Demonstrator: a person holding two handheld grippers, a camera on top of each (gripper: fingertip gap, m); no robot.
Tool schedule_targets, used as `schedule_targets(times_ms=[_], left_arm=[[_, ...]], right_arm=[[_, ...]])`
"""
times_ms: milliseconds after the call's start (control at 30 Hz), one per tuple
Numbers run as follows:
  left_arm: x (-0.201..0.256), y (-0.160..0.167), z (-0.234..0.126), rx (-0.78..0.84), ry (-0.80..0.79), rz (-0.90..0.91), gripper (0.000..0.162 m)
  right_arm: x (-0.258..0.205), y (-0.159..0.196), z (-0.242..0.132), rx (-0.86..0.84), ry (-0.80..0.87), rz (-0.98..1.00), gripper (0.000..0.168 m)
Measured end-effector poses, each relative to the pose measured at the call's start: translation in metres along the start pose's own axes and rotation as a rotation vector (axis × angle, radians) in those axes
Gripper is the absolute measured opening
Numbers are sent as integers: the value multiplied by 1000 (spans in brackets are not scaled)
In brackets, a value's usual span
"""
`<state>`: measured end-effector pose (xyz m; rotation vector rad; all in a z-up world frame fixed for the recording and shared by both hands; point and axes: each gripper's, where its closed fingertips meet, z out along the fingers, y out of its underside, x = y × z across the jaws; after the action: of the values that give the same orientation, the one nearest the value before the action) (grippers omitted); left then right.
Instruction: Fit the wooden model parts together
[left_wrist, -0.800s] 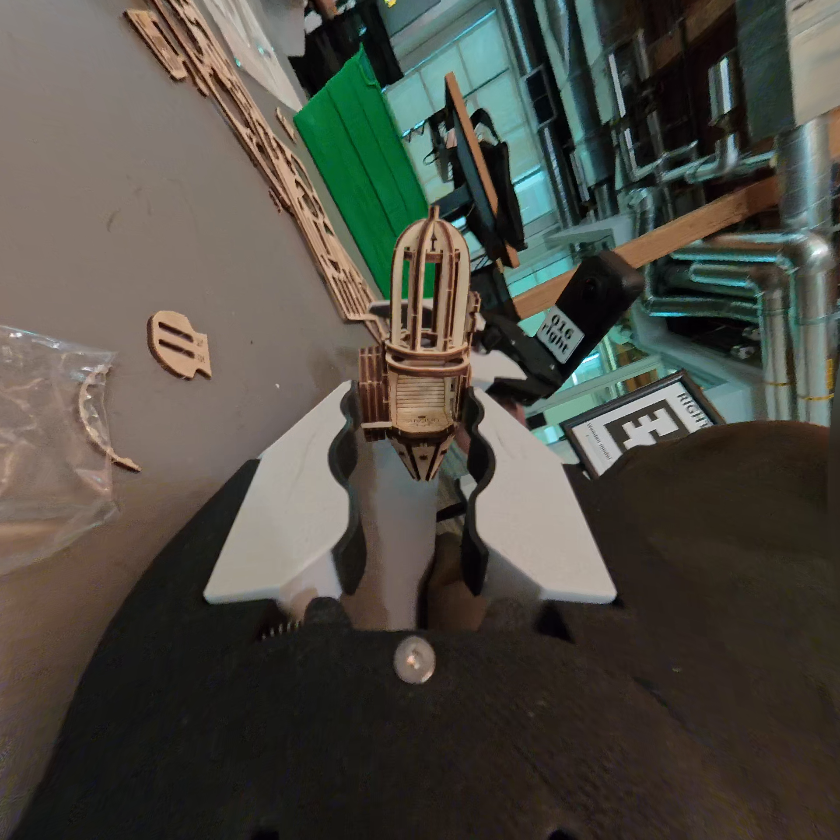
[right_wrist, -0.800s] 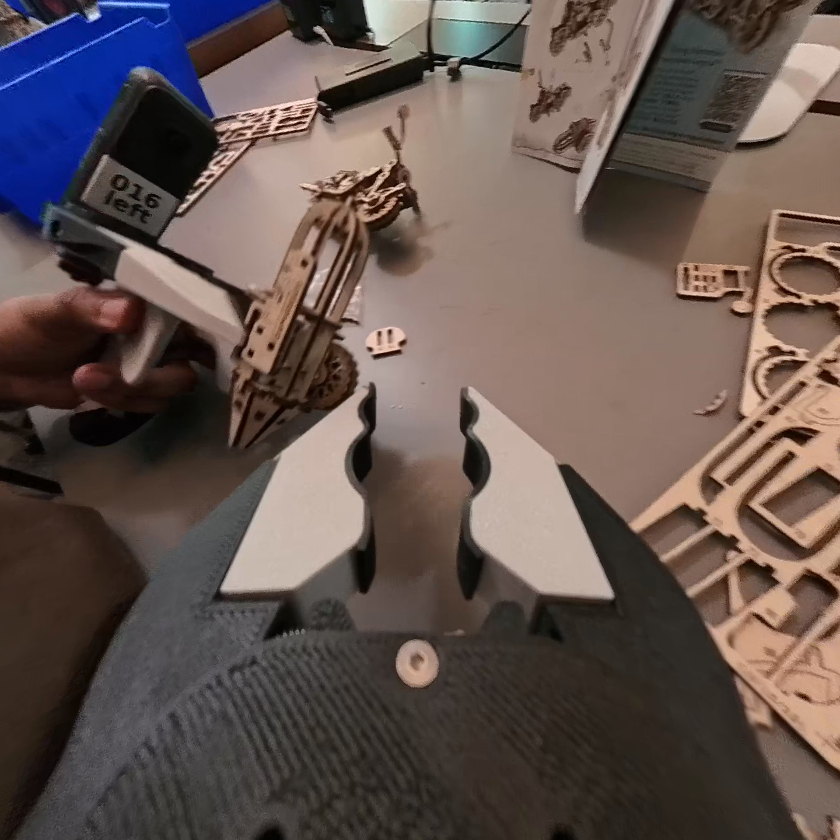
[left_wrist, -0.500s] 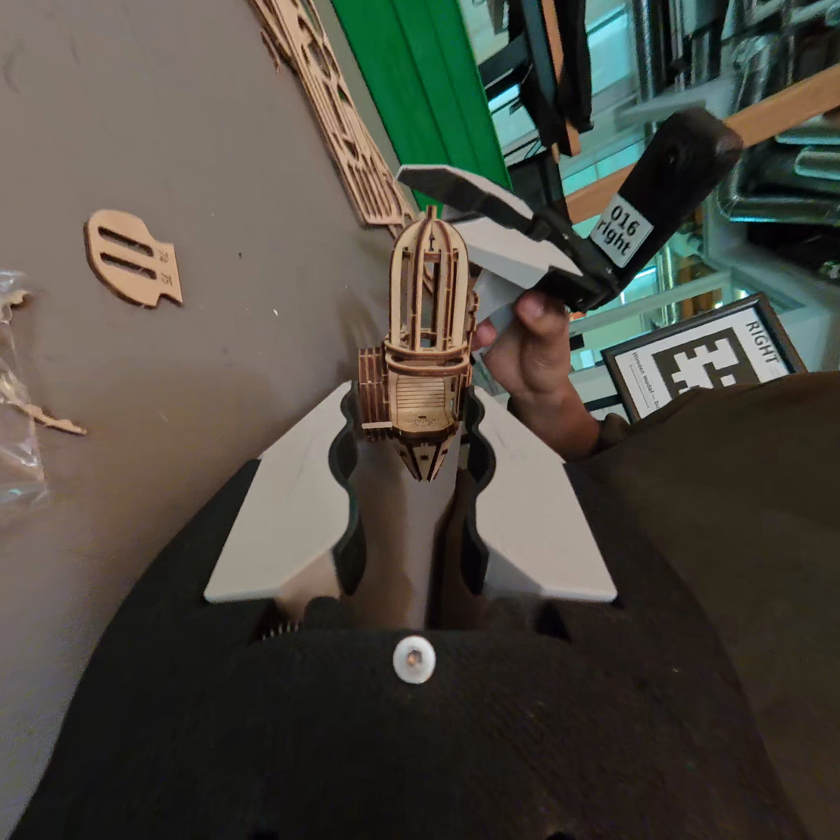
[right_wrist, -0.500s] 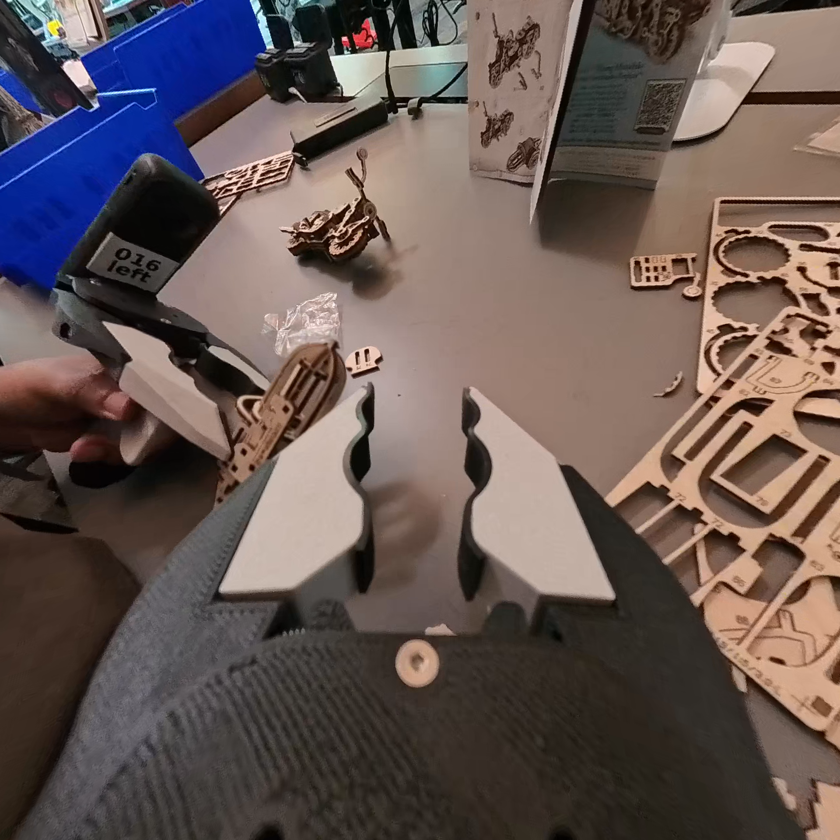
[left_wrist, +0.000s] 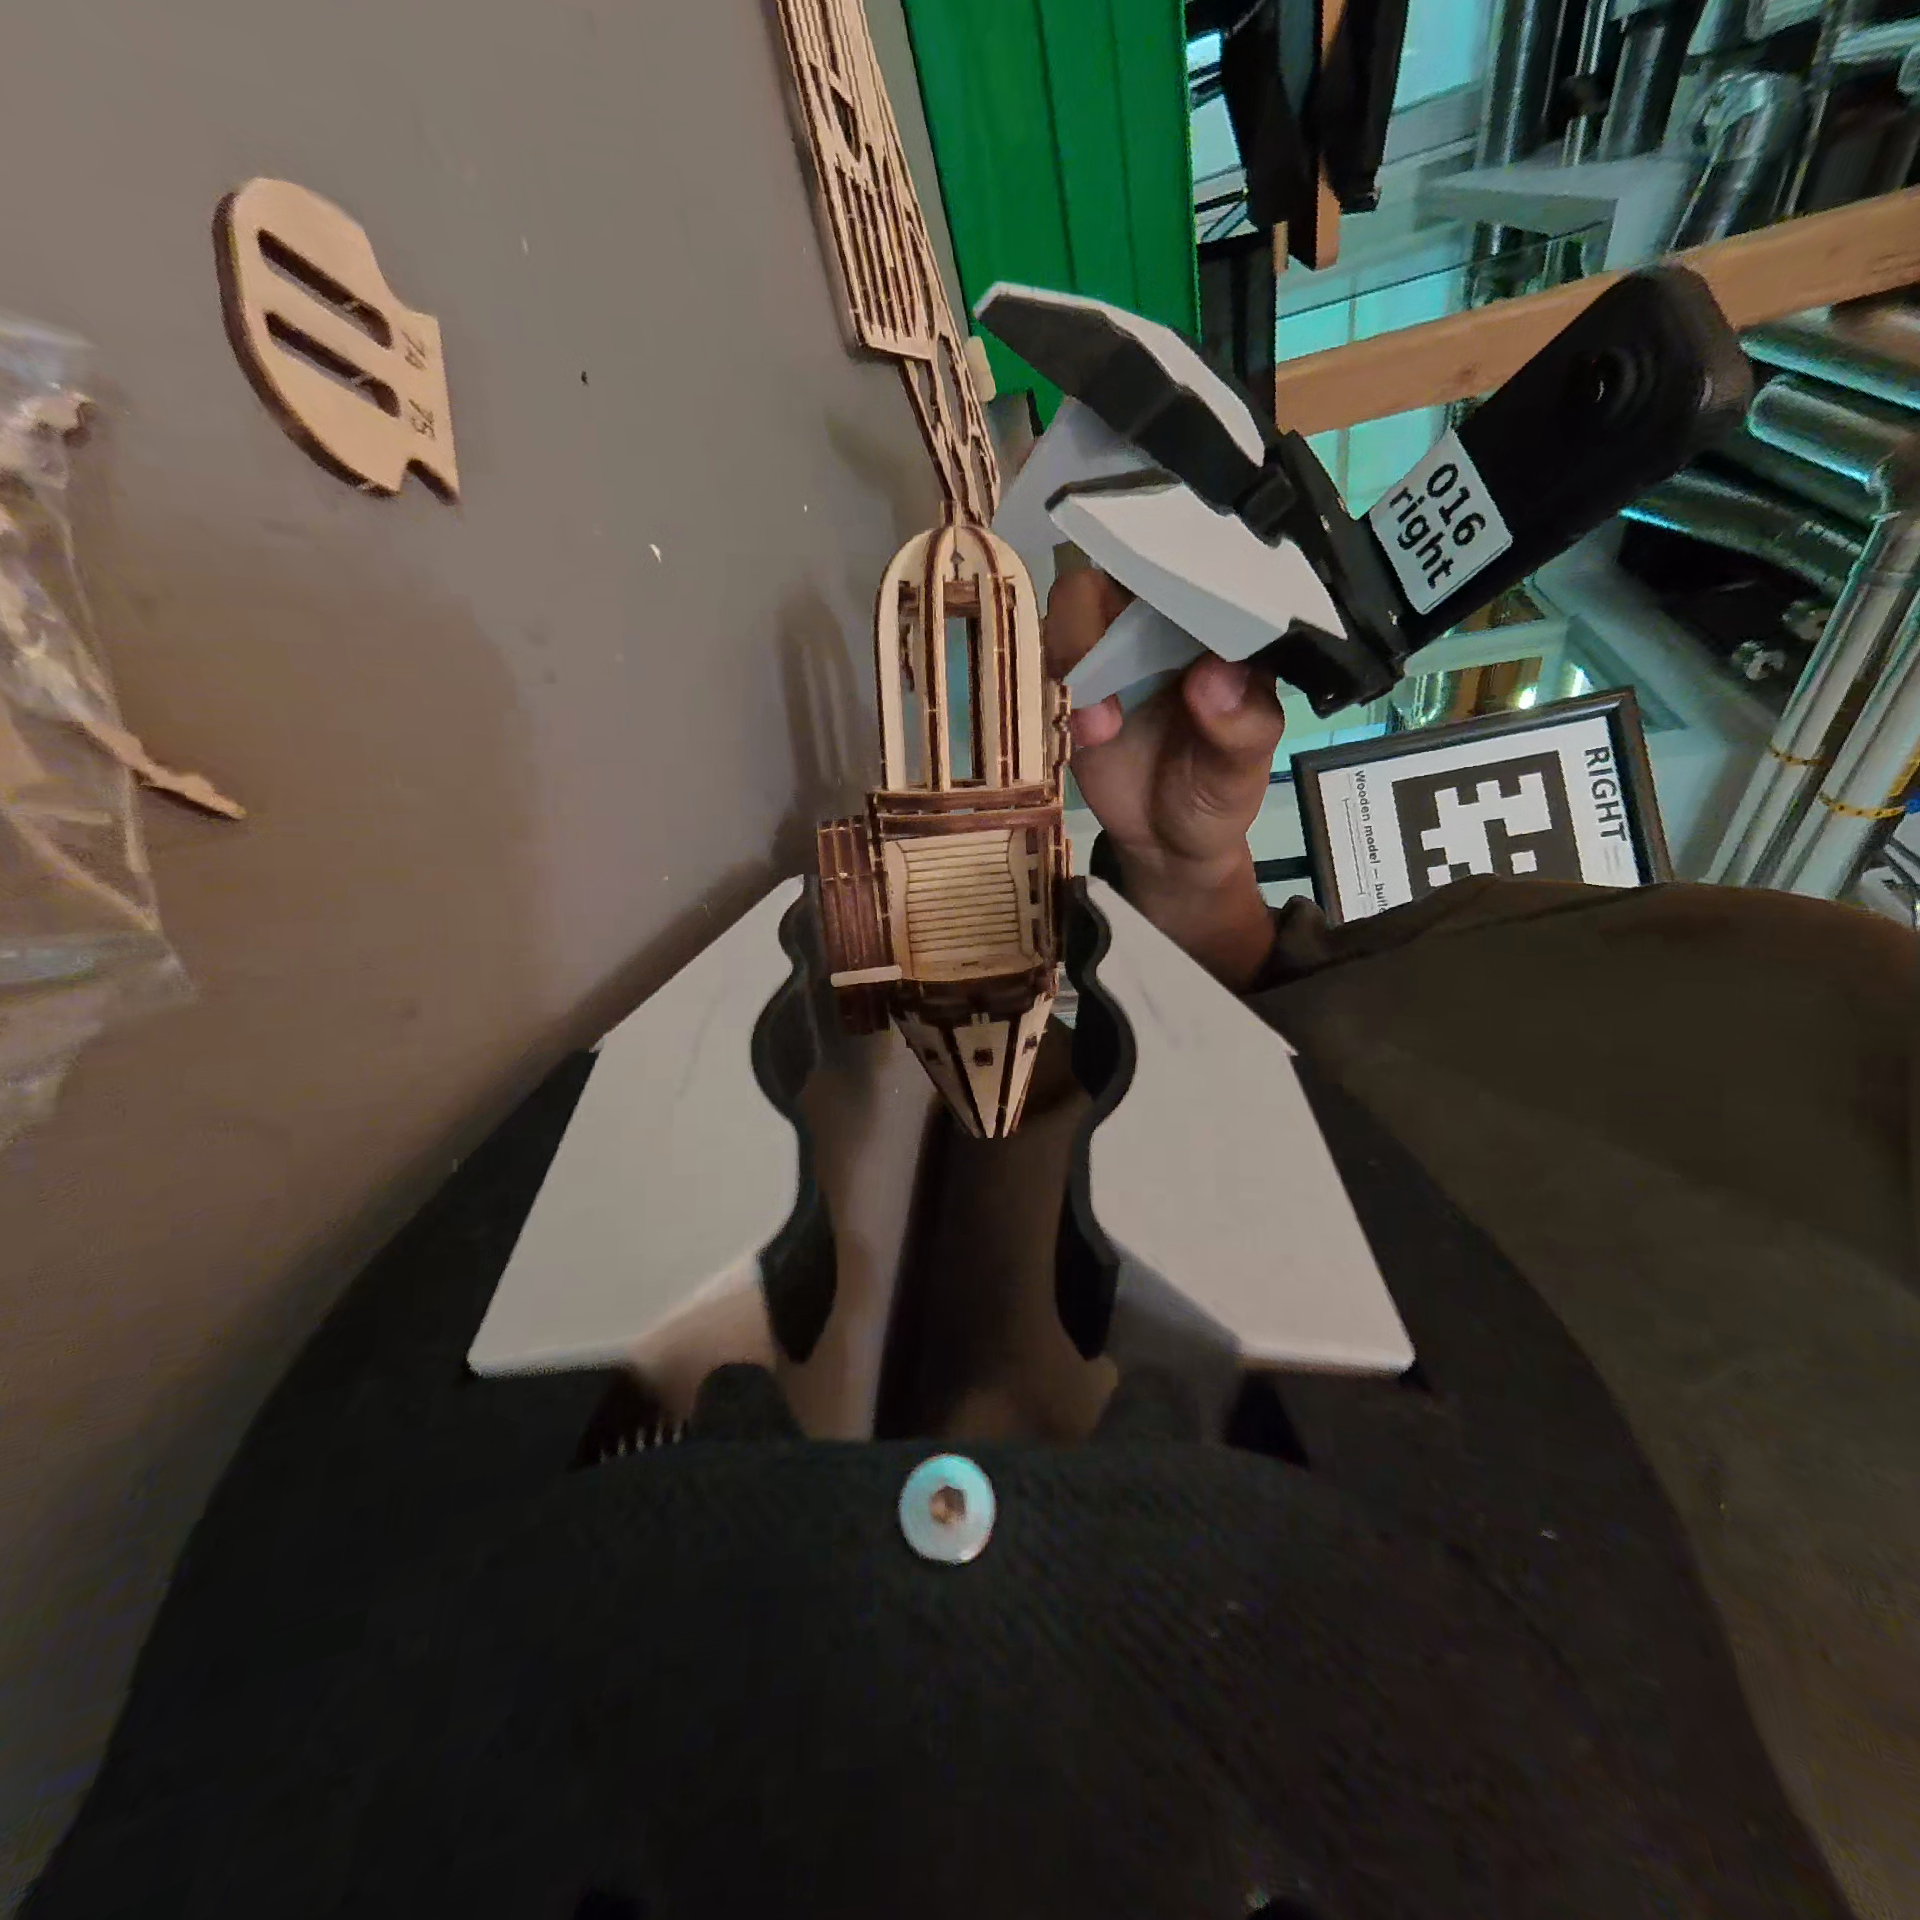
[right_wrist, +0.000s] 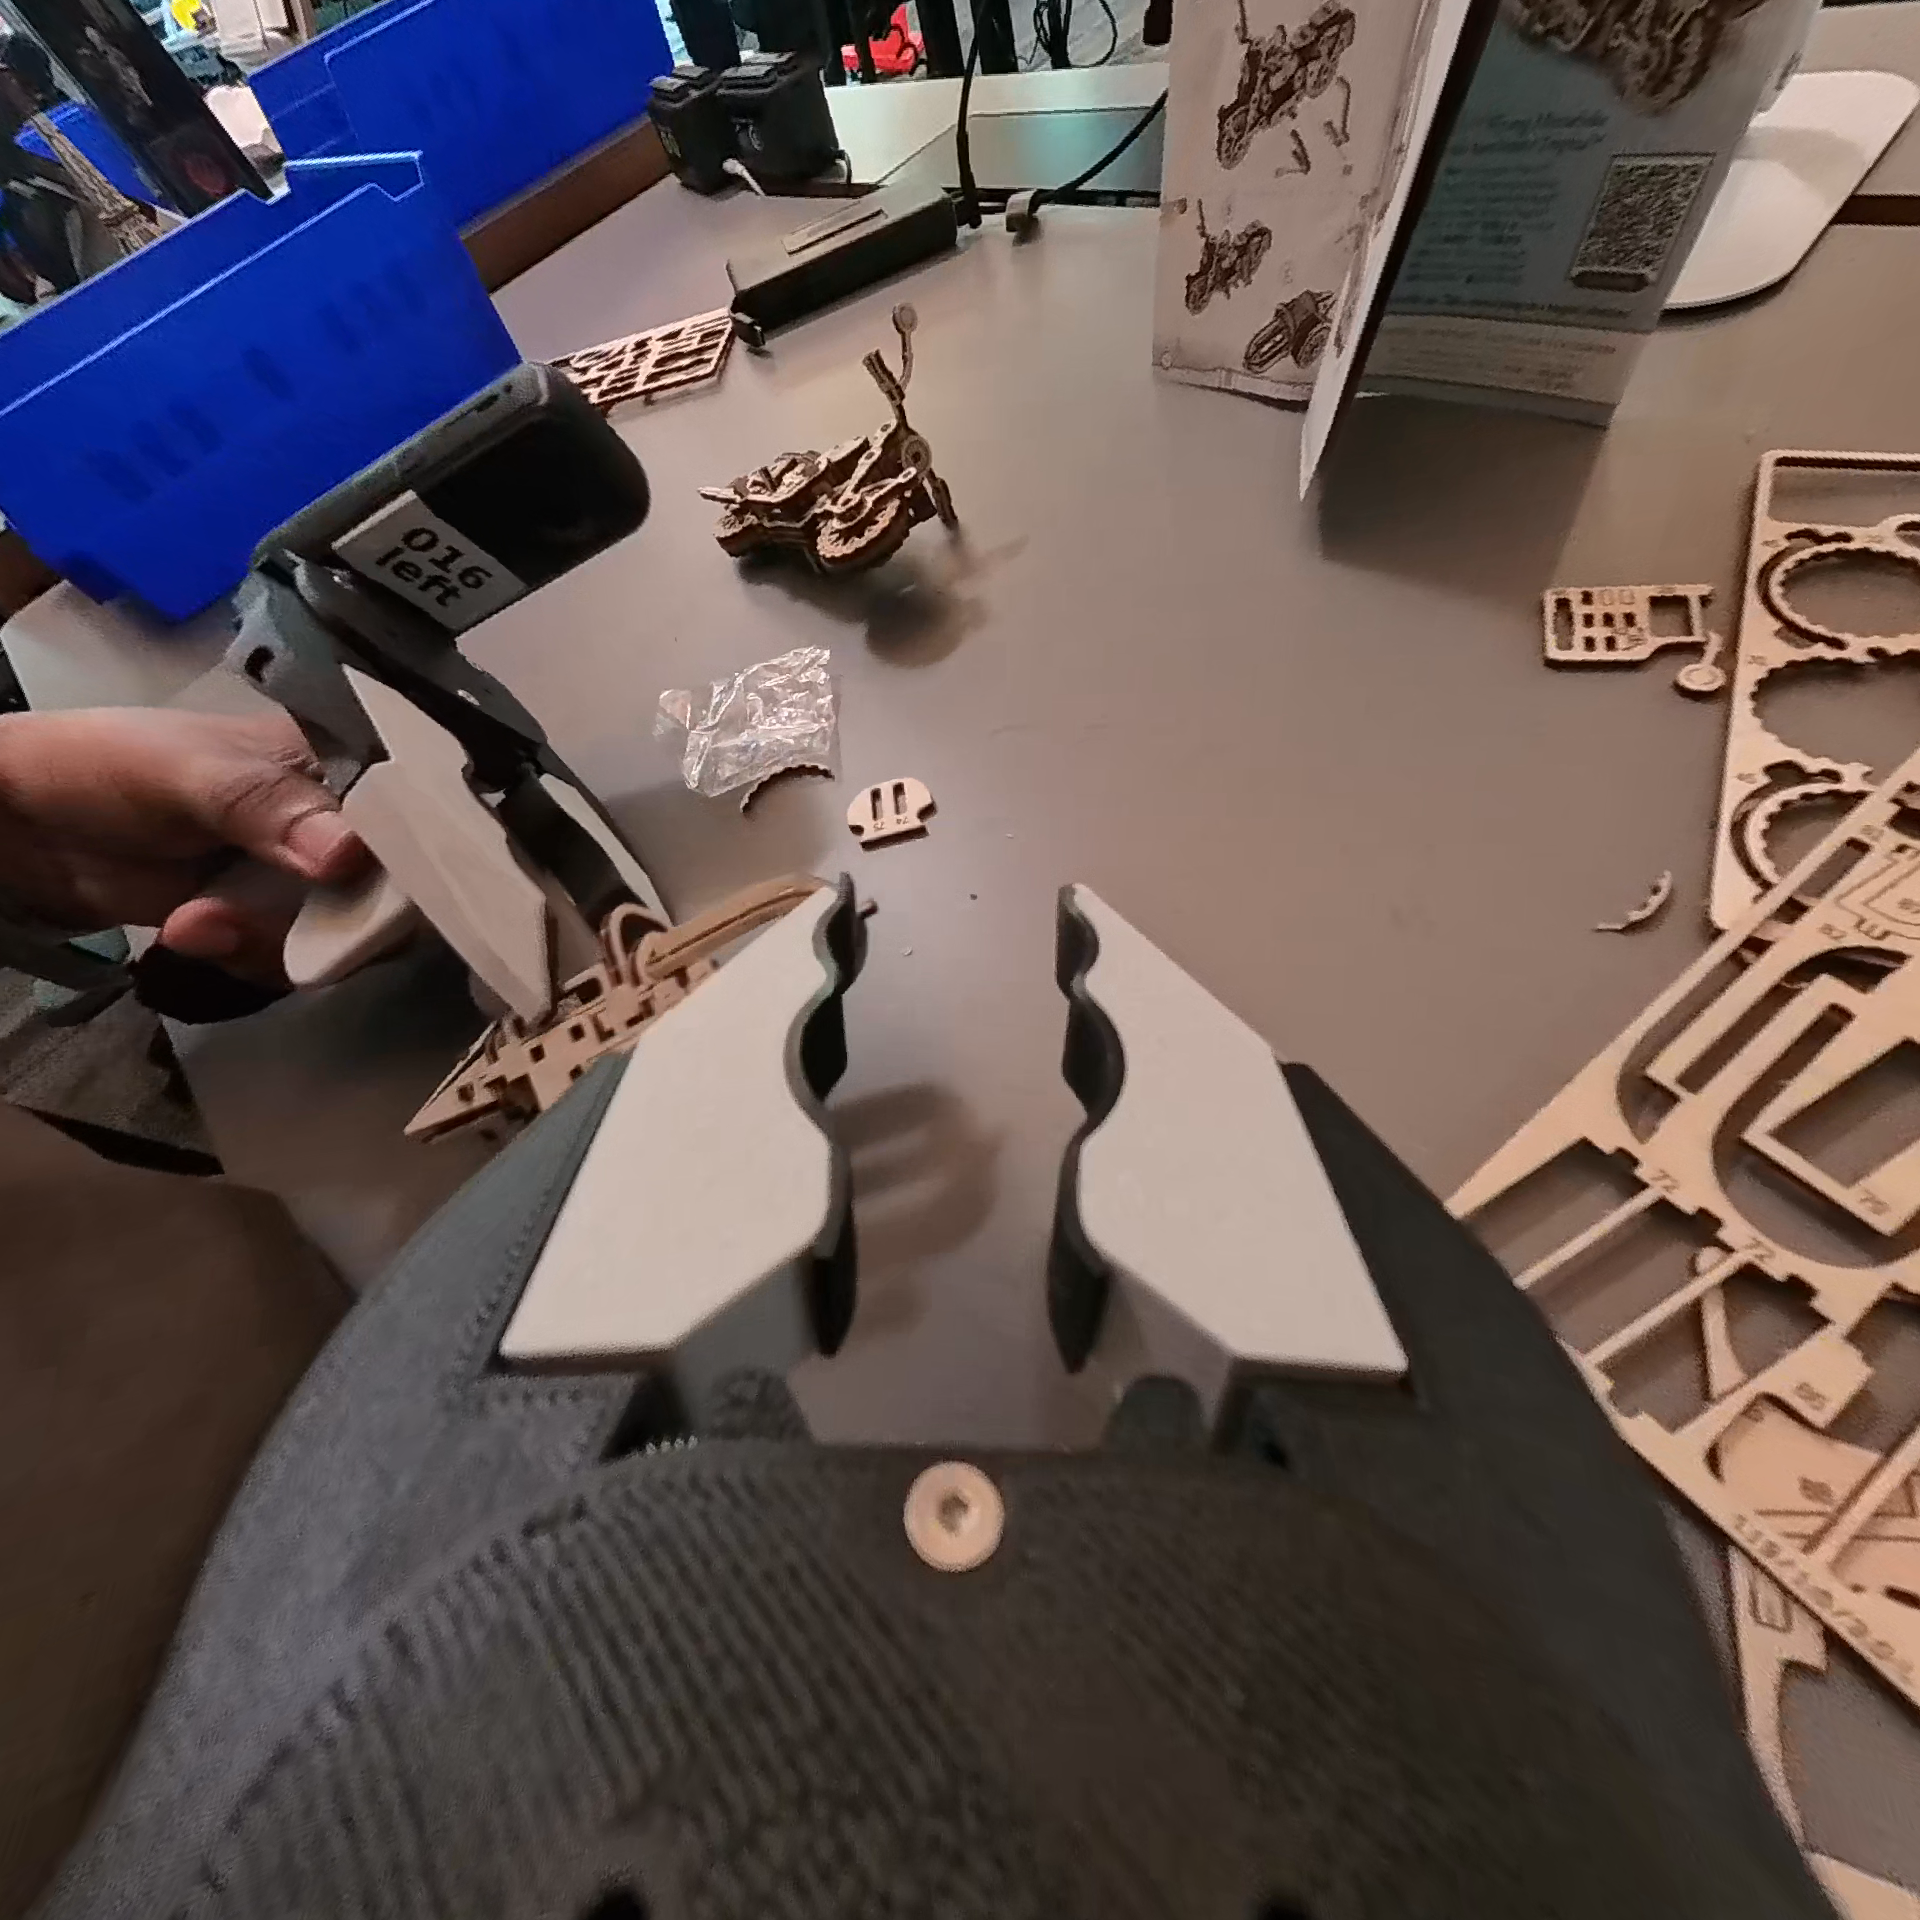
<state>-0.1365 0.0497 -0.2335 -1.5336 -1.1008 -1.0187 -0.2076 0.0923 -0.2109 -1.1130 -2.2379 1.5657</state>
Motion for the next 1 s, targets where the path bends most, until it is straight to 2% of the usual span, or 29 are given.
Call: schedule_targets(times_ms=[367,733,1000], left_arm=[[-1,-11,-12,50,67,-95,51],[1,-12,-35,48,25,-41,55],[-3,-23,-62,105,-30,56,55]], right_arm=[[-2,-4,-2,18,-4,0,37],[2,-7,-5,34,4,4,37],[4,-5,-2,30,5,0,40]])
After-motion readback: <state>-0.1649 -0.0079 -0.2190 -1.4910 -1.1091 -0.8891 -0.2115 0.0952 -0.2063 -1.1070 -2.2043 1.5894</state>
